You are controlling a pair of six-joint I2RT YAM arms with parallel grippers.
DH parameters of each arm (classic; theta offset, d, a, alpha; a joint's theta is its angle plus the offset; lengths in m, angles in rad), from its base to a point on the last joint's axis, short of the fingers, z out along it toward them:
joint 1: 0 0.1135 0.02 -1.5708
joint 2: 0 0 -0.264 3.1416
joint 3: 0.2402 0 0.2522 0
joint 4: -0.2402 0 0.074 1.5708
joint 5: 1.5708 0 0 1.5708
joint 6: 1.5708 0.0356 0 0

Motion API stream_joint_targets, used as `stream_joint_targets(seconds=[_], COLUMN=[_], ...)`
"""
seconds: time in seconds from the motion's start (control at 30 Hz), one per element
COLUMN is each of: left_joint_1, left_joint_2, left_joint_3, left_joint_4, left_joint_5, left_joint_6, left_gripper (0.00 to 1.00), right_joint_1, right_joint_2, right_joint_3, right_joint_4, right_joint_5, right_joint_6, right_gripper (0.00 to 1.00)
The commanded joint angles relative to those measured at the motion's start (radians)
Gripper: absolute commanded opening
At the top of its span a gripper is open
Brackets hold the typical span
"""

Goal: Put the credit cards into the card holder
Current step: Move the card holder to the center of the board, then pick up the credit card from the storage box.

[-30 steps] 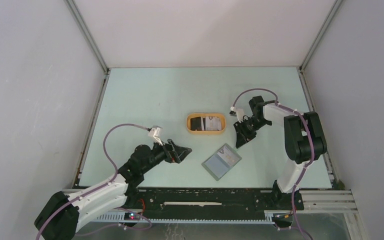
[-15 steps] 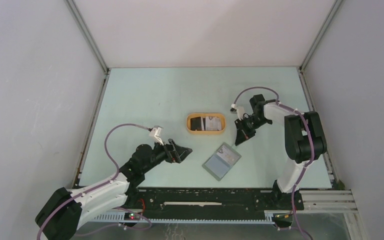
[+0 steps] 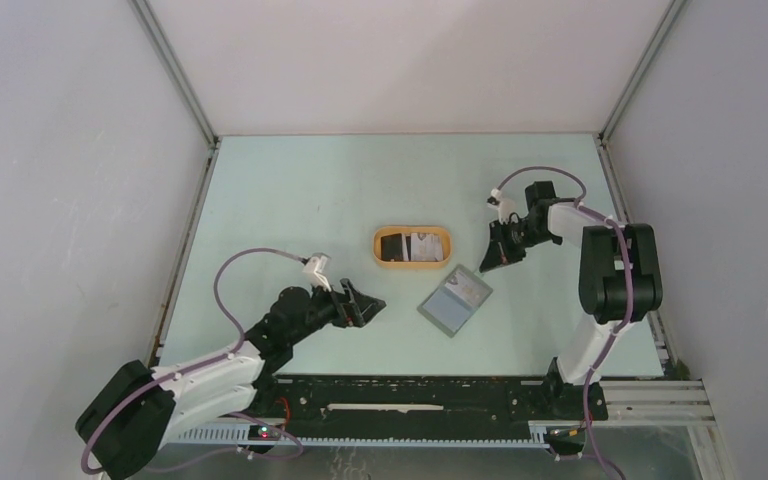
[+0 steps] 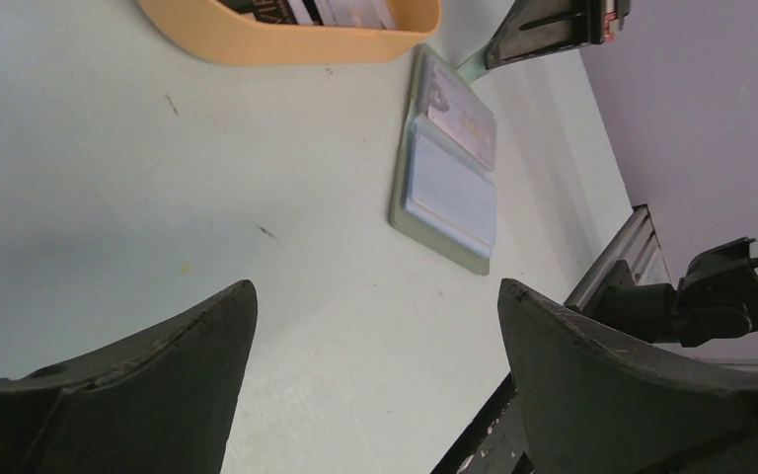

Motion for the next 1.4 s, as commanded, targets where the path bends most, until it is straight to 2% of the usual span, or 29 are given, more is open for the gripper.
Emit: stream_joint_targets(seconds=[0.0,0.07,0.13,0.17,0.27,0.37,0.43,0.53,0.63,0.73,0.87,1.13,1.37], left_joint_1=[-0.005,-0.006,-0.006,-0.005,-0.006,-0.003,0.000,0.014,0.025,0.036,0.051,0.119,0.177], left_joint_2=[0.050,0.080,0.101,0.108,0.105,0.084,0.067,0.051,0.039,0.020,-0.011,-0.048,0.051], left_joint_3=[0.046,0.064,0.078,0.081,0.081,0.087,0.109,0.127,0.132,0.133,0.140,0.114,0.147], left_joint_4=[0.058,0.058,0.059,0.058,0.058,0.026,-0.020,-0.065,-0.076,-0.078,-0.112,-0.100,-0.036], left_joint_5=[0.022,0.032,0.040,0.041,0.025,-0.008,-0.030,-0.058,-0.092,-0.113,-0.158,-0.179,-0.103], left_joint_6=[-0.013,-0.004,-0.001,0.001,0.001,0.023,0.046,0.054,0.044,0.031,0.026,-0.008,-0.012], left_gripper=[0.96,0.95,0.95,0.95,0.94,0.95,0.95,0.95,0.95,0.95,0.96,0.96,0.96], right_joint_1=[0.038,0.044,0.031,0.021,0.020,0.055,0.090,0.148,0.221,0.295,0.359,0.420,0.435], right_joint_2=[0.011,-0.013,-0.059,-0.083,-0.152,-0.180,-0.175,-0.119,-0.031,0.067,0.184,0.282,0.330], right_joint_3=[0.026,0.044,0.050,0.051,0.056,0.102,0.148,0.230,0.320,0.406,0.529,0.550,0.563], right_joint_4=[-0.057,-0.087,-0.088,-0.084,-0.070,-0.082,-0.090,-0.057,0.000,0.068,0.097,0.156,0.181], right_joint_5=[-0.035,-0.020,0.003,0.010,0.023,0.008,-0.058,-0.169,-0.215,-0.183,-0.058,0.135,0.199], right_joint_6=[-0.047,-0.091,-0.113,-0.126,-0.159,-0.191,-0.185,-0.083,0.051,0.217,0.427,0.540,0.574], right_gripper=[0.02,0.13,0.36,0.44,0.54,0.56,0.56,0.53,0.50,0.50,0.52,0.59,0.60])
